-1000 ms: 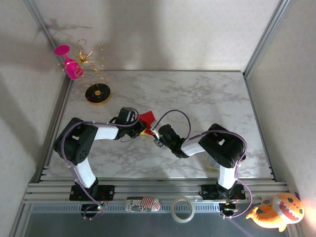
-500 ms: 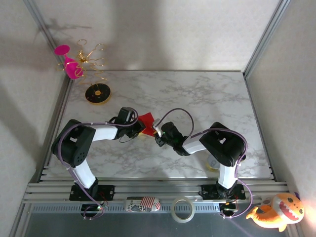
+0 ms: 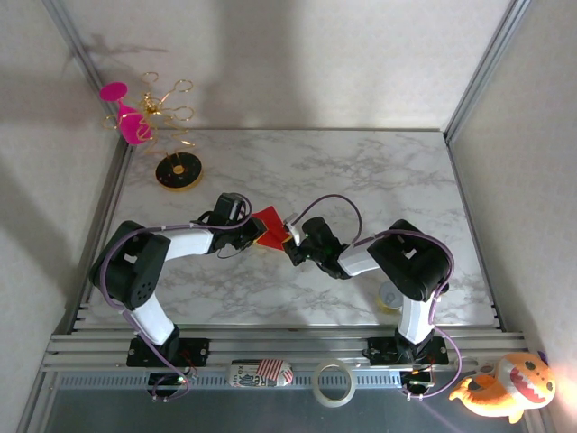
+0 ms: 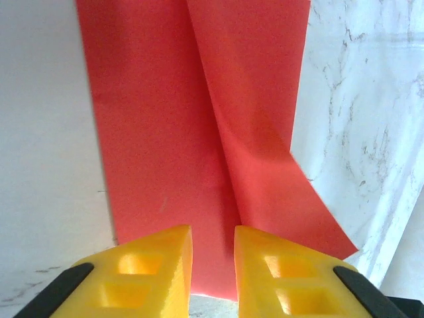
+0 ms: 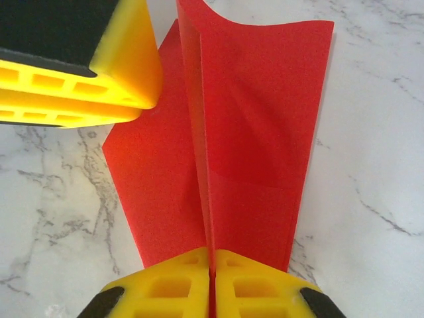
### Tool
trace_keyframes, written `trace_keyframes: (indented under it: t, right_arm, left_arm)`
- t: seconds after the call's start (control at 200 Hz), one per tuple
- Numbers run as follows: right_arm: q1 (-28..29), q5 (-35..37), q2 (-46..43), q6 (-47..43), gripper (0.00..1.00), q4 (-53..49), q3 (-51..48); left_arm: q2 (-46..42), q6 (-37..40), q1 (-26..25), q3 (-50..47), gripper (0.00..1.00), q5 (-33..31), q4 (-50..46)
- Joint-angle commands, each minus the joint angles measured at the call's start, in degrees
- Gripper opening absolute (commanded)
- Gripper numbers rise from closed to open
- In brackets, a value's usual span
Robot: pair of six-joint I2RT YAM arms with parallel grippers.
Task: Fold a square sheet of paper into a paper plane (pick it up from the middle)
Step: Fourth fold the wing at the center of the table.
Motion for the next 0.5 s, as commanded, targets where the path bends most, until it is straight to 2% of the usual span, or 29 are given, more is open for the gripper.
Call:
trace_keyframes:
  t: [0.0,0.496]
  right_arm:
    - [-0.94,-4.71,1.42,2.26,0.11,-1.37,1.12]
    - [-4.14,-13.35,3.18,8.32,0.11,-5.25,4.22]
  left_arm:
    - [-0.79,0.31,-0.62,0.71,0.24,1.05,1.84]
    - [2.47,0.82,-1.47,1.29,0.26,2.47,3.09]
